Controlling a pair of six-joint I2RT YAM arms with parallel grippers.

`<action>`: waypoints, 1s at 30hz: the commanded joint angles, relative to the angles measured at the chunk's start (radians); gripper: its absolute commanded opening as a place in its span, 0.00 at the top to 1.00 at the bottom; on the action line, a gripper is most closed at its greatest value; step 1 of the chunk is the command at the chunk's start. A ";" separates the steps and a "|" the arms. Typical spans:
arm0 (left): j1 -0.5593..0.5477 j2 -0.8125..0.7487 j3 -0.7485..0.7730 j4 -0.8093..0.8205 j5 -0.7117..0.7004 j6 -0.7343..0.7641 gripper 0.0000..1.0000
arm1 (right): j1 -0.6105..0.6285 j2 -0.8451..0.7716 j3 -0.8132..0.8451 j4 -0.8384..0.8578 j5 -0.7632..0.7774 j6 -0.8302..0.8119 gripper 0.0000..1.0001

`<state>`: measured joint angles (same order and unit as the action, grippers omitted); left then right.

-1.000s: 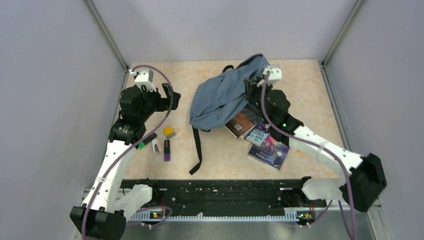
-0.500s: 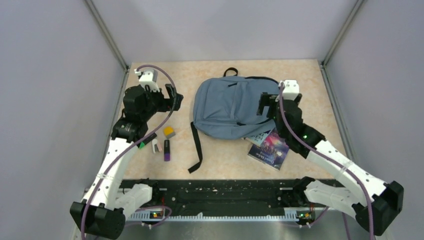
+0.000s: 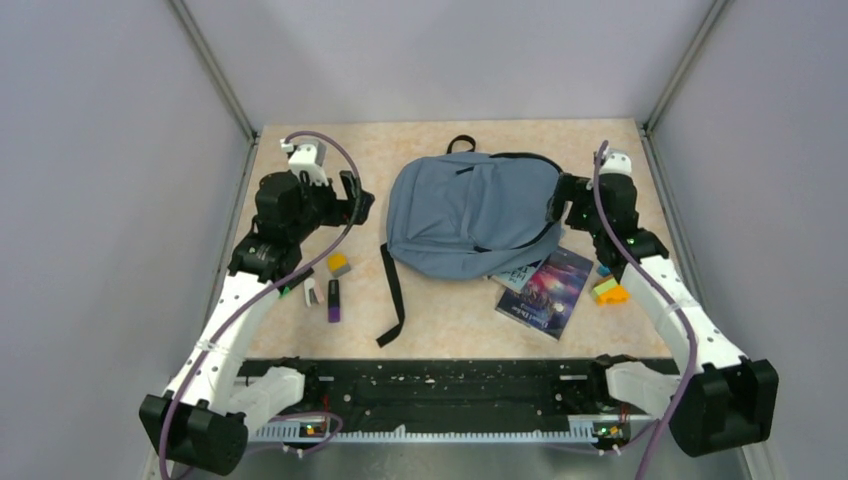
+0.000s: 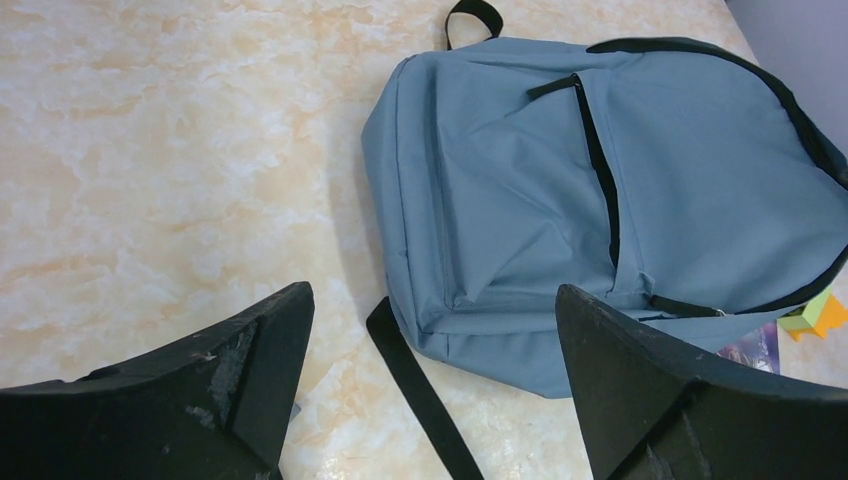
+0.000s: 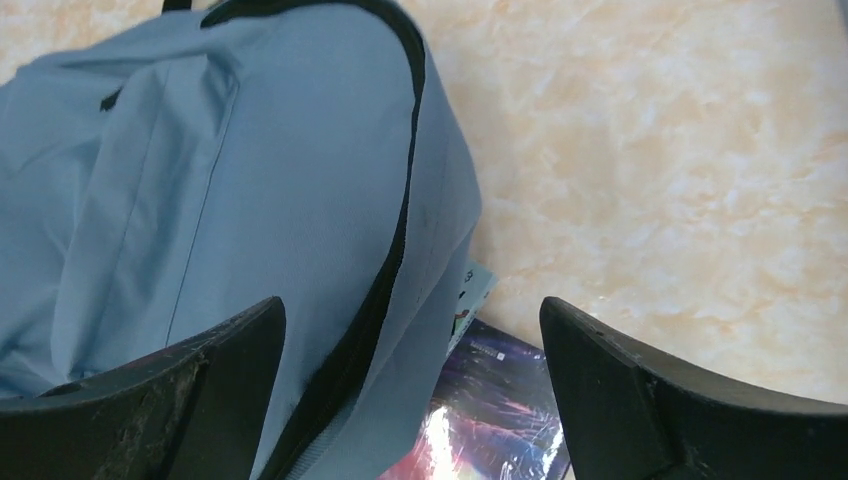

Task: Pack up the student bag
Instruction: Place the student bag at the center of the board.

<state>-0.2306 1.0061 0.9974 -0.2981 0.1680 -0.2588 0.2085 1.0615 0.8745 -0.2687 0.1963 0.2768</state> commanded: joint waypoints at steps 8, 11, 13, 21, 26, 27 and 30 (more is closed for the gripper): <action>-0.028 -0.005 -0.003 0.047 0.015 0.009 0.05 | -0.083 0.262 0.091 0.148 -0.186 -0.023 0.39; -0.033 -0.007 -0.003 0.047 0.013 0.008 0.05 | -0.083 0.265 0.094 0.116 -0.225 -0.017 0.83; -0.035 -0.006 -0.003 0.046 0.014 0.004 0.04 | -0.083 0.214 0.075 0.072 -0.217 0.015 1.00; -0.080 0.031 -0.003 0.048 0.053 -0.010 0.04 | 0.062 -0.144 -0.084 -0.089 -0.097 0.118 1.00; -0.159 0.120 -0.004 0.052 0.079 -0.022 0.05 | 0.170 -0.218 -0.186 -0.087 -0.123 0.207 1.00; -0.175 0.146 -0.003 0.055 0.090 -0.035 0.05 | 0.184 -0.226 -0.208 -0.089 -0.121 0.219 0.95; -0.239 0.229 0.007 0.065 0.112 -0.077 0.05 | 0.193 -0.248 -0.248 -0.127 -0.110 0.240 0.66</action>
<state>-0.4061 1.1561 0.9974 -0.2836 0.2287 -0.2821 0.3782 0.8440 0.6647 -0.3473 0.0841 0.4492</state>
